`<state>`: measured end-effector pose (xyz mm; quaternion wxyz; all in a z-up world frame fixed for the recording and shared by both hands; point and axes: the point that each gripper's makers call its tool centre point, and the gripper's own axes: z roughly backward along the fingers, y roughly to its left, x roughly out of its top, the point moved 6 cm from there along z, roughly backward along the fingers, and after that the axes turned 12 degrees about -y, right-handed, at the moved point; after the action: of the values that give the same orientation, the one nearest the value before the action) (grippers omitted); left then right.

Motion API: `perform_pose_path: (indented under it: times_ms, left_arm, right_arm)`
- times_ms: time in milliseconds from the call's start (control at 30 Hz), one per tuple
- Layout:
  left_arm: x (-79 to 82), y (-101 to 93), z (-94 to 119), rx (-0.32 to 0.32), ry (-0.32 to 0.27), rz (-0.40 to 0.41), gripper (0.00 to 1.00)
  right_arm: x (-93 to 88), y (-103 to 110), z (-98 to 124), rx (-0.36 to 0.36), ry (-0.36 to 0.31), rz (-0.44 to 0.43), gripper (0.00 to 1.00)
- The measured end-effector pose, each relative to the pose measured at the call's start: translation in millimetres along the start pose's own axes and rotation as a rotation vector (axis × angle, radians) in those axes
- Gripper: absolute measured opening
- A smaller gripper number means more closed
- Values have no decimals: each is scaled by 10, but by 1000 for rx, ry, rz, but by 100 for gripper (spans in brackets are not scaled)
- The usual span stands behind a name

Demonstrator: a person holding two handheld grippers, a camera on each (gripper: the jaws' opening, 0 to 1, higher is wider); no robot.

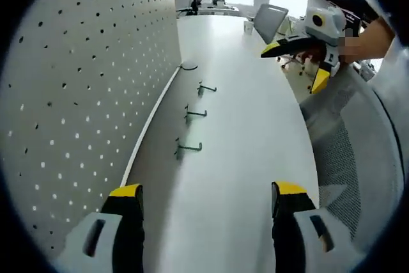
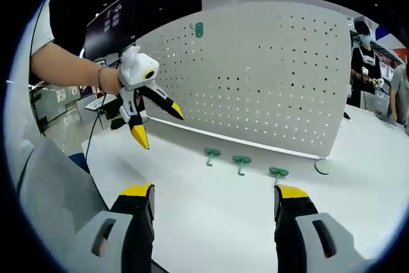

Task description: Insert the hook assembly into the mounting plate slot until the hook locks in place.

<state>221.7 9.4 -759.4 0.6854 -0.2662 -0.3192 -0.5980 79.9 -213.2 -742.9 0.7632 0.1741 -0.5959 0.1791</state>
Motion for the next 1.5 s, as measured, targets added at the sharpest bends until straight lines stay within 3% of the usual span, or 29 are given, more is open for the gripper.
perform_pose_path:
  times_ms: [300, 767, 1033, 1500]
  left_arm:
    - [80, 120, -193, -44, 42, -50, 84]
    - [81, 113, -555, -125, 131, -107, 84]
    - [94, 202, -673, -133, 155, -119, 84]
    - [-33, 256, -895, -184, 228, -148, 83]
  right_arm:
    - [-3, 1, -4, 0, 3, -5, 74]
    - [-18, 6, -2, 8, 2, -30, 74]
    - [-22, 25, -8, 16, 7, -28, 74]
    - [-34, 25, -6, 12, 10, -39, 74]
